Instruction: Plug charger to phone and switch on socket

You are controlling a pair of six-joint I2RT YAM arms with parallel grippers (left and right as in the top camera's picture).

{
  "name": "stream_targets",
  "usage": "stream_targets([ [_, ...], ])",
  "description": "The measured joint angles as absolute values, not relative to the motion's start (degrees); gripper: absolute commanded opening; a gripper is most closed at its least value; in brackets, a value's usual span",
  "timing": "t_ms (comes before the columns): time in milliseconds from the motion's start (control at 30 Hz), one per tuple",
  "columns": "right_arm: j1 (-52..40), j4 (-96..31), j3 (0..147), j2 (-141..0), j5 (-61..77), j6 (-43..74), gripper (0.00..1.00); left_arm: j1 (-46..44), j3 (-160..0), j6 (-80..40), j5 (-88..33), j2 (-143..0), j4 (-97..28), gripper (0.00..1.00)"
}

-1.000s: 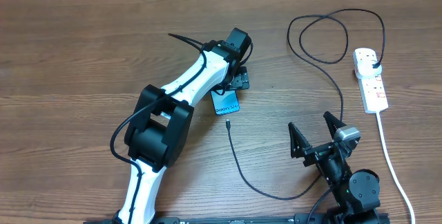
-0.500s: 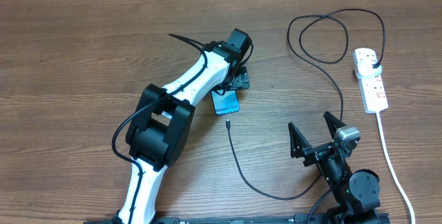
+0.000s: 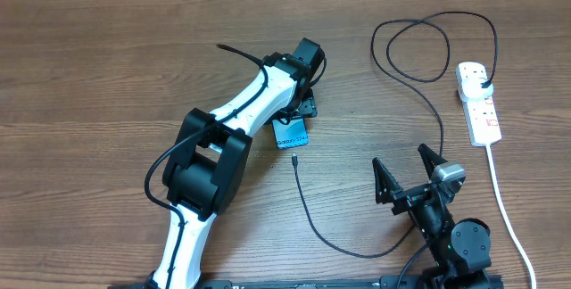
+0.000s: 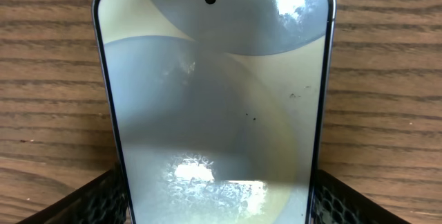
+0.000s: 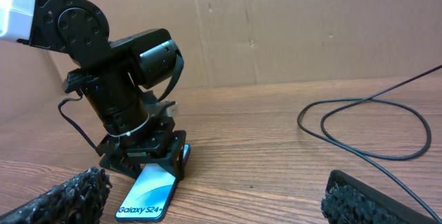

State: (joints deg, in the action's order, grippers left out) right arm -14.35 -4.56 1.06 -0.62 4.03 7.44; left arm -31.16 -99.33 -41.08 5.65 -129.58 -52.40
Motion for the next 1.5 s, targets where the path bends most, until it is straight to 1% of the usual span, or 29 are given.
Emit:
stream_targets([
  [167, -14.3, -4.6, 1.1, -0.6, 4.1, 7.5, 1.00, -31.2, -99.4, -41.8, 5.7, -129.6, -52.5, 0.77],
  [367, -14.3, -4.6, 1.1, -0.6, 4.1, 7.5, 1.00, -31.2, -99.4, -41.9, 5.7, -129.6, -52.5, 0.71],
  [533, -14.3, -4.6, 1.1, -0.6, 4.0, 7.5, 1.00, -31.2, -99.4, -41.9, 5.7, -129.6, -52.6, 0.68],
  [1000, -14.3, -4.6, 1.1, -0.6, 4.0, 7.5, 1.00, -31.1, -99.5, -41.9, 5.1, -129.6, -53.5, 0.67],
  [1300, -14.3, -4.5, 1.1, -0.6, 4.8, 7.5, 1.00, -28.8, -100.1, -41.9, 0.4, -129.6, -56.3, 0.67],
  [1433, -14.3, -3.6, 1.1, -0.6, 13.5, 14.6, 1.00, -27.9, -100.3, -41.9, -0.9, -129.6, -57.3, 0.67],
  [1500, -14.3, -3.4, 1.1, -0.6, 20.9, 21.9, 1.00, -27.6, -100.8, -41.9, -1.2, -129.8, -58.2, 0.67],
])
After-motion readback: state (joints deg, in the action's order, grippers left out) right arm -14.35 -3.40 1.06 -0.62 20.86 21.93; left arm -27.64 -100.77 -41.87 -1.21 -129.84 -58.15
